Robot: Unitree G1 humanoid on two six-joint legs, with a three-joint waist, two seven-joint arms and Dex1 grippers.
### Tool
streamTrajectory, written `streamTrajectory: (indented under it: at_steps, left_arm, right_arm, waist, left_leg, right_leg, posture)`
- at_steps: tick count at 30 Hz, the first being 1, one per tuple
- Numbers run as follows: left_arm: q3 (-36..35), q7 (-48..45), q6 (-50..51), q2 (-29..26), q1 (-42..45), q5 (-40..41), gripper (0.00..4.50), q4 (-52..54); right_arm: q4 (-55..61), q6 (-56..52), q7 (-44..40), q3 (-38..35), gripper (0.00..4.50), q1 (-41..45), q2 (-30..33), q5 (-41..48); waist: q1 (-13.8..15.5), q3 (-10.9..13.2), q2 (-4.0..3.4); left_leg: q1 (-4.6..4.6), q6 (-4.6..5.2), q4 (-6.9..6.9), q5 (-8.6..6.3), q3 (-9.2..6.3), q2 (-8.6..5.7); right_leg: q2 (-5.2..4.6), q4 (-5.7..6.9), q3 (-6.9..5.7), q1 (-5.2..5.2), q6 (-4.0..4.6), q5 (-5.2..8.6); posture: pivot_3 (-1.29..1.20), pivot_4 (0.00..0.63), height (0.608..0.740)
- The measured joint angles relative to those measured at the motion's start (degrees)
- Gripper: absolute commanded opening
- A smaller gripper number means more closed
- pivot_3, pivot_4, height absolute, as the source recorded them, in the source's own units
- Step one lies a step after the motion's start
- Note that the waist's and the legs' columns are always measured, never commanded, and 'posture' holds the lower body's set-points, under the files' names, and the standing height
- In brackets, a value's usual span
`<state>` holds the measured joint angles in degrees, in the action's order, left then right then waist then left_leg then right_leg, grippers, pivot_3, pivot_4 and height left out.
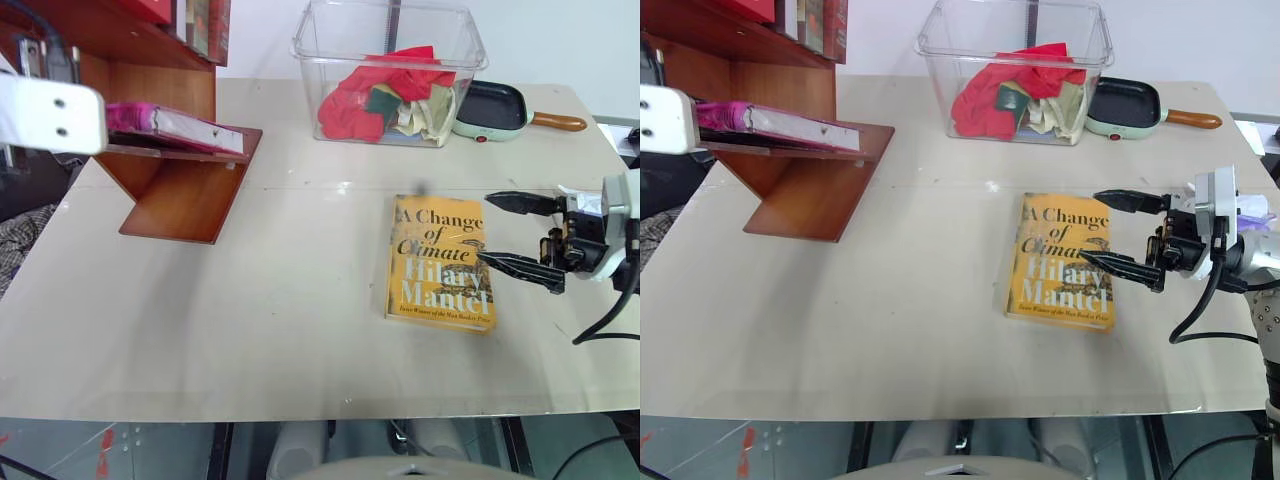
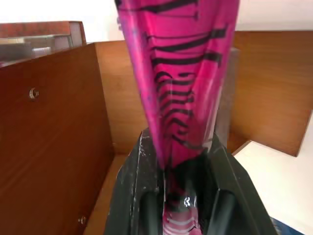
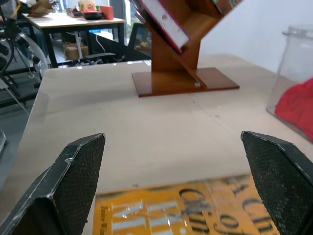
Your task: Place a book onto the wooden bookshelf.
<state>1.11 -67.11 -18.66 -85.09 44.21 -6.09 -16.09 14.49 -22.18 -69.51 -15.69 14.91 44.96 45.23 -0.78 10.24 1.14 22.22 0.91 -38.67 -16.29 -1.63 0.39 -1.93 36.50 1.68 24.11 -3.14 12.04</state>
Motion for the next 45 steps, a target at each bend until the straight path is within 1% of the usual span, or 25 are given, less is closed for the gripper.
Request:
streamTrajectory:
  at_steps: [4,5,8,9,10,12,14,15,16,19,23,24,25,27,28,29,30,32,33,34,36,38,39,41,45]
  left_arm:
    - [0.4,5.6,-5.4,3.8,-0.7,-3.7,0.3,-4.7]
    - [0.9,6.3,-6.2,4.3,-0.5,-4.5,0.3,-5.5]
    - [1.2,7.7,-7.9,6.2,0.1,-5.6,0.3,-8.0]
    - [1.1,8.0,-8.2,6.8,0.1,-5.6,1.27,-8.5]
    - [0.5,8.1,-7.9,8.0,-0.1,-4.3,1.49,-9.4]
    - [-0.4,8.0,-6.9,9.1,-1.2,-2.5,2.37,-10.2]
    - [-2.2,7.3,-6.0,9.2,-2.3,0.1,3.35,-9.4]
    - [-3.0,6.9,-5.5,9.1,-3.0,1.3,3.65,-8.8]
    - [-3.8,6.6,-5.0,9.0,-4.0,2.1,3.65,-7.9]
    - [-7.7,5.6,-1.7,8.8,-10.9,5.3,3.65,-2.5]
    - [-10.6,5.9,4.1,10.1,-13.0,9.2,3.65,4.1]
    - [-11.9,5.3,7.8,10.7,-13.8,12.3,3.65,7.6]
    - [-12.7,4.5,11.2,11.1,-14.2,15.6,3.65,11.4]
    - [-14.8,3.5,22.8,11.2,-15.0,25.4,3.65,21.6]
    - [-15.3,3.8,26.9,11.2,-14.9,28.6,3.65,24.4]
    - [-16.0,4.8,34.3,11.1,-14.4,35.0,3.65,29.0]
    - [-17.0,6.8,43.1,11.0,-13.8,43.8,3.65,34.9]
    - [-18.4,11.3,52.7,11.4,-13.5,55.7,3.65,42.4]
    - [-18.8,14.5,55.9,12.9,-13.7,59.9,3.65,45.4]
    - [-19.0,18.7,58.3,15.7,-15.0,63.2,3.65,48.6]
    - [-18.2,23.1,60.6,20.4,-21.4,66.0,3.65,53.1]
    - [-16.7,26.5,62.3,24.6,-28.4,66.7,3.65,55.2]
    - [-15.6,28.1,62.7,26.5,-32.7,65.6,3.65,56.0]
    - [-14.4,29.9,62.3,29.5,-38.5,62.8,3.65,56.4]
    - [-13.6,30.8,57.5,35.7,-51.4,54.2,3.65,54.9]
  right_arm:
    - [1.5,0.0,1.2,-0.4,4.5,-0.1,-0.4,1.1]
    - [2.0,0.0,1.5,-0.7,4.5,-0.2,-0.4,1.3]
    - [4.1,0.0,3.1,-1.2,4.5,-0.5,-1.1,2.0]
    - [4.8,0.0,3.7,-1.2,4.5,-0.6,-1.4,2.2]
    - [5.4,0.0,4.5,-1.3,4.5,-0.6,-2.0,2.7]
    - [5.9,0.0,5.3,-1.4,4.5,-0.6,-2.4,3.4]
    - [6.1,0.0,6.4,-2.7,4.5,-0.7,-2.7,4.0]
    - [6.3,0.0,6.9,-3.1,4.5,-0.7,-2.8,4.2]
    - [6.6,0.1,7.2,-3.3,4.5,-0.6,-3.0,4.3]
    - [7.0,0.1,7.7,-3.2,4.5,-0.5,-3.7,4.4]
    - [7.0,0.1,7.7,-3.2,4.5,-0.5,-3.7,4.4]
    - [7.0,0.1,7.7,-3.2,4.5,-0.5,-3.6,4.3]
    - [6.8,0.0,7.7,-3.2,4.5,-0.5,-3.3,4.2]
    - [6.3,0.0,7.7,-3.2,4.5,-0.5,-2.8,3.5]
    - [5.9,0.0,7.7,-3.2,4.5,-0.6,-2.6,3.4]
    - [5.3,0.0,7.7,-3.3,4.5,-0.9,-2.3,3.1]
    - [4.7,-0.1,7.7,-3.4,4.5,-1.4,-1.8,2.8]
    - [4.1,-0.1,8.0,-3.5,4.5,-2.4,-1.0,1.7]
    - [3.4,0.0,8.2,-3.5,4.5,-3.0,-0.4,0.7]
    - [2.4,0.3,8.4,-3.6,4.5,-3.8,0.2,-1.0]
    - [0.4,0.6,8.5,-3.9,4.5,-6.2,1.4,-3.4]
    - [-1.9,2.0,8.3,-4.6,4.5,-9.4,2.8,-6.3]
    - [-3.5,2.9,7.9,-5.2,4.5,-11.7,3.8,-8.4]
    - [-5.8,4.6,7.3,-6.0,4.5,-14.9,4.9,-11.2]
    - [-10.2,7.7,6.4,-9.1,4.5,-20.9,5.4,-14.8]
  waist:
    - [0.0,0.0,-0.02]
    - [0.0,0.0,-0.06]
    - [0.0,-0.2,-0.3]
    - [0.0,-0.2,-0.33]
    - [0.1,-0.4,-0.56]
    - [0.0,-0.3,-0.54]
    - [0.0,-0.3,-0.47]
    - [0.1,-0.4,-0.46]
    - [0.0,-0.3,-0.46]
    - [0.0,-0.3,-0.38]
    - [0.3,-0.2,-0.19]
    - [0.3,-0.2,-0.16]
    - [0.3,-0.2,-0.12]
    - [0.1,-0.1,-0.09]
    - [0.1,-0.1,-0.09]
    - [0.0,-0.1,-0.08]
    - [0.0,-0.1,-0.08]
    - [-0.1,-0.1,-0.11]
    - [0.0,-0.1,-0.13]
    - [0.0,-0.2,-0.18]
    - [-0.1,-0.2,-0.24]
    - [-0.1,-0.2,-0.23]
    - [0.0,-0.2,-0.21]
    - [0.0,-0.2,-0.21]
    - [0.0,-0.2,-0.21]
  left_leg:
    - [-0.44,-0.01,-0.01,0.02,0.07,-0.01]
    - [-0.53,-0.01,-0.01,0.03,0.05,0.02]
    - [-0.8,0.05,-0.01,0.08,0.03,0.06]
    - [-0.81,0.05,-0.01,0.08,0.04,0.06]
    - [-0.84,0.06,-0.01,0.09,0.05,0.06]
    - [-0.78,0.06,-0.02,0.09,0.05,0.08]
    - [-0.61,0.06,-0.09,0.09,0.02,0.06]
    - [-0.52,0.06,-0.1,0.08,0.02,0.04]
    - [-0.41,0.06,-0.1,0.08,0.05,0.04]
    - [-0.21,0.08,-0.1,0.06,0.1,0.02]
    - [-0.14,0.08,-0.1,0.06,-0.02,0.02]
    - [-0.14,0.08,-0.11,0.06,-0.03,0.02]
    - [-0.15,0.08,-0.12,0.06,-0.03,0.04]
    - [-0.19,0.08,-0.13,0.06,-0.03,0.04]
    - [-0.21,0.08,-0.13,0.06,-0.03,0.04]
    - [-0.22,0.08,-0.13,0.06,-0.05,0.04]
    - [-0.24,0.08,-0.13,0.06,-0.08,0.05]
    - [-0.27,0.08,-0.13,0.06,-0.25,0.06]
    - [-0.34,0.08,-0.13,0.06,-0.25,0.05]
    - [-0.44,0.08,-0.11,0.06,-0.24,0.03]
    - [-0.51,0.08,-0.11,0.06,-0.21,0.01]
    - [-0.52,0.07,-0.11,0.07,-0.2,0.02]
    - [-0.53,0.07,-0.11,0.06,-0.18,0.01]
    - [-0.54,0.07,-0.11,0.07,-0.12,-0.03]
    - [-0.59,0.07,-0.11,0.06,0.13,-0.04]
  right_leg:
    - [0.12,0.29,0.07,-0.24,-0.01,0.03]
    - [0.17,0.31,0.07,-0.33,-0.13,0.15]
    - [0.23,0.44,0.07,-0.53,-0.1,0.19]
    - [0.23,0.44,0.07,-0.54,-0.1,0.19]
    - [0.23,0.5,0.1,-0.54,-0.09,0.2]
    - [0.24,0.51,0.1,-0.51,-0.01,0.16]
    - [0.17,0.45,0.07,-0.46,0.15,0.06]
    - [0.09,0.44,0.07,-0.38,0.14,0.06]
    - [0.03,0.37,0.08,-0.3,0.13,0.05]
    - [-0.07,0.24,0.08,-0.17,0.09,0.06]
    - [-0.08,0.21,-0.04,-0.18,0.07,0.08]
    - [-0.08,0.21,-0.05,-0.18,0.07,0.08]
    - [-0.09,0.24,-0.05,-0.18,0.07,0.08]
    - [-0.09,0.26,-0.04,-0.2,0.06,0.08]
    - [-0.09,0.27,-0.03,-0.21,0.06,0.08]
    - [-0.08,0.29,-0.03,-0.22,0.06,0.09]
    - [-0.07,0.29,-0.03,-0.23,0.06,0.09]
    - [-0.07,0.32,0.01,-0.23,0.05,0.09]
    - [-0.07,0.34,0.06,-0.27,0.05,0.09]
    - [-0.07,0.34,0.1,-0.35,0.05,0.09]
    - [-0.04,0.38,0.18,-0.4,0.07,0.09]
    - [0.02,0.34,0.25,-0.38,0.08,0.09]
    - [0.02,0.36,0.27,-0.38,0.08,0.09]
    - [0.05,0.31,0.34,-0.38,0.09,0.09]
    - [0.05,0.28,0.54,-0.39,0.1,0.1]
  posture:
    - [0.0,0.15,0.74]
    - [0.0,0.15,0.74]
    - [0.0,0.15,0.74]
    - [0.0,0.15,0.74]
    - [0.0,0.15,0.74]
    - [0.0,0.15,0.74]
    - [0.0,0.15,0.74]
    - [0.0,0.15,0.74]
    - [0.0,0.15,0.74]
    - [0.0,0.15,0.74]
    - [0.0,0.15,0.74]
    - [0.0,0.15,0.74]
    - [0.0,0.15,0.74]
    - [0.0,0.15,0.74]
    - [0.0,0.15,0.74]
    - [0.0,0.15,0.74]
    - [0.0,0.15,0.74]
    - [0.0,0.15,0.74]
    - [0.0,0.15,0.74]
    - [0.0,0.15,0.74]
    - [0.0,0.15,0.74]
    - [0.0,0.15,0.74]
    - [0.0,0.15,0.74]
    - [0.0,0.15,0.74]
    - [0.0,0.15,0.74]
